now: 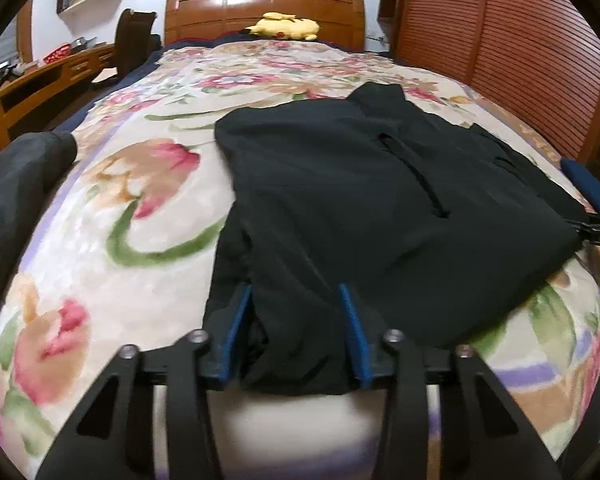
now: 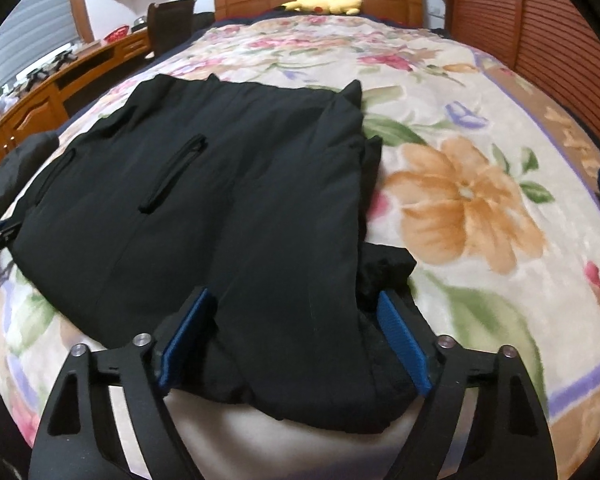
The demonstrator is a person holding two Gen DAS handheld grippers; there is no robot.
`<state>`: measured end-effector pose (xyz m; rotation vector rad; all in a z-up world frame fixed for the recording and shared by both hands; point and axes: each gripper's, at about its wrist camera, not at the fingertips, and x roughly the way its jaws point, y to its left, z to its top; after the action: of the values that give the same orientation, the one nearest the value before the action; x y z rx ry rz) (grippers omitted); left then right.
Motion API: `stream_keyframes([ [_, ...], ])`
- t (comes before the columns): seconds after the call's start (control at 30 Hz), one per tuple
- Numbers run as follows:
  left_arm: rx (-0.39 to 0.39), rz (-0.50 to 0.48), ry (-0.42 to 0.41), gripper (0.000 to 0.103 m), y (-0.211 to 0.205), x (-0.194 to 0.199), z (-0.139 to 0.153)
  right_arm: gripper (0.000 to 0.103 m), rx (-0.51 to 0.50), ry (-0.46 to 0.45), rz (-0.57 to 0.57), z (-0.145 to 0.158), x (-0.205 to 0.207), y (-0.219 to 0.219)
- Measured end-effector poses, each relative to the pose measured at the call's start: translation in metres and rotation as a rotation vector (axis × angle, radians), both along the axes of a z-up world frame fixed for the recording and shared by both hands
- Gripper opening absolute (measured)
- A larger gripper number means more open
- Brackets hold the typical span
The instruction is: Fold large clothes
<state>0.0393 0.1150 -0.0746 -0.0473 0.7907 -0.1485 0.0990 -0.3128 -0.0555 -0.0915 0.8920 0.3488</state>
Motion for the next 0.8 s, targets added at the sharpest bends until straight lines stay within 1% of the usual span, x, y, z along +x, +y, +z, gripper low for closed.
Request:
stream_keyframes([
  [0.03,0.004,-0.004,-0.006,0.030,-0.001,-0.001,0.001,0.068,0.005,-0.001,0.009,0.000,-0.001,0.000],
  [0.07,0.014,-0.004,-0.016,0.022,-0.003,-0.003,0.003,0.056,0.009,-0.006,0.020,0.002,-0.003,0.000],
  [0.1,0.021,-0.001,-0.030,0.011,-0.004,-0.006,0.006,0.049,0.017,-0.010,0.030,0.003,-0.004,-0.001],
  [0.13,0.023,-0.001,-0.037,0.007,-0.004,-0.008,0.009,0.041,0.028,-0.015,0.042,0.005,-0.006,-0.001],
  [0.2,0.013,0.007,-0.054,0.003,-0.004,-0.012,0.015,0.031,0.033,-0.023,0.060,0.010,-0.009,-0.002],
  [0.27,0.010,0.018,-0.079,0.002,-0.005,-0.020,0.023,0.027,0.026,-0.046,0.073,0.017,-0.013,-0.002],
  [0.37,0.017,0.012,-0.094,0.002,-0.009,-0.030,0.031,0.022,0.037,-0.087,0.081,0.034,-0.021,-0.006],
  [0.43,0.003,-0.003,-0.100,0.002,-0.011,-0.040,0.038,0.020,0.041,-0.106,0.085,0.044,-0.025,-0.008],
  [0.53,-0.007,-0.028,-0.110,0.002,-0.019,-0.054,0.049,0.019,0.010,-0.132,0.090,0.056,-0.034,-0.011],
  [0.7,0.002,-0.077,-0.128,0.002,-0.042,-0.085,0.059,0.018,-0.017,-0.153,0.089,0.072,-0.056,-0.029],
  [0.8,0.023,-0.092,-0.126,0.003,-0.055,-0.097,0.060,0.018,-0.022,-0.160,0.087,0.076,-0.071,-0.039],
])
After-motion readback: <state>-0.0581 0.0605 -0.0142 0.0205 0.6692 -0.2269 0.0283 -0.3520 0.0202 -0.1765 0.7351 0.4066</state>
